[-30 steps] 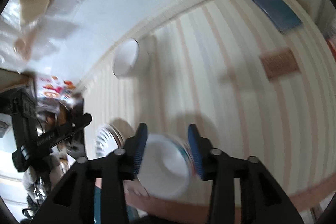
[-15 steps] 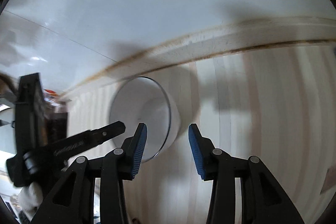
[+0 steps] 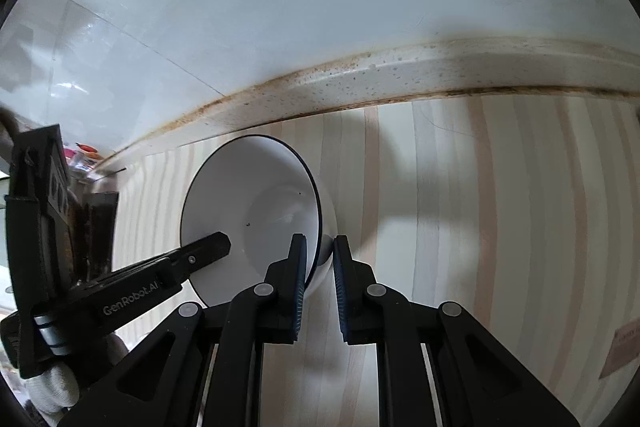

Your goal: Organize plates and bowls

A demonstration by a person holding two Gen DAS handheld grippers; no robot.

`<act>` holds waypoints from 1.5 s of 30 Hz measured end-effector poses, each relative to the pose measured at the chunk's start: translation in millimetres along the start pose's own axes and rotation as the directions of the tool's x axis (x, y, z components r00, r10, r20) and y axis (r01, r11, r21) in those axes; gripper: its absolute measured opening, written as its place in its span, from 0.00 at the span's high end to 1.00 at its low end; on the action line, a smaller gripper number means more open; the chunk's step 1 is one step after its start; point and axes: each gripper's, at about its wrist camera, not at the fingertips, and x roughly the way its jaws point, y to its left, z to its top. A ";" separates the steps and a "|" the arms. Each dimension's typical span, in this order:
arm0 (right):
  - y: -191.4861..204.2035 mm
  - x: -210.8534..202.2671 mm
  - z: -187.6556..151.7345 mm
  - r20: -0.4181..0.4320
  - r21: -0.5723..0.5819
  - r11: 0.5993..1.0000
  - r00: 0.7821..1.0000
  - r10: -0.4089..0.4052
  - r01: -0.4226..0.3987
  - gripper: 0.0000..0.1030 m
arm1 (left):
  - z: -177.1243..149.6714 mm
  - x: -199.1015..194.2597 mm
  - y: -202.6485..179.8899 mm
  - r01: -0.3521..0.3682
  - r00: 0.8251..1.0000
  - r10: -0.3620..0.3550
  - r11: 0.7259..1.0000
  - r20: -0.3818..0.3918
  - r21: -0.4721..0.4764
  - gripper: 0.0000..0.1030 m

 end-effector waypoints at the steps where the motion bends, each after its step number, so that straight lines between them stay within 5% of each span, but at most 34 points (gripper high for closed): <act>1: 0.9 -9.1 -3.1 0.010 -0.003 1.000 1.000 0.000 0.000 0.85 | -3.6 -5.7 -2.4 -0.001 1.000 0.001 1.000 0.002 0.010 0.92; 17: 20.0 -128.4 -108.0 0.065 0.008 1.000 0.998 -0.003 0.003 0.85 | -101.4 -99.1 -27.4 0.029 0.999 -0.031 0.989 0.013 0.148 0.91; 29: 2.9 -160.0 -180.7 0.039 0.034 0.999 0.999 -0.034 0.033 0.85 | -170.6 -90.0 -36.0 0.080 0.995 -0.068 0.980 -0.069 0.182 0.91; 45: -43.9 -132.8 -219.5 -0.059 0.114 0.992 0.997 -0.053 0.060 0.85 | -201.8 -43.7 -67.0 0.016 0.989 0.023 0.964 -0.143 0.266 0.91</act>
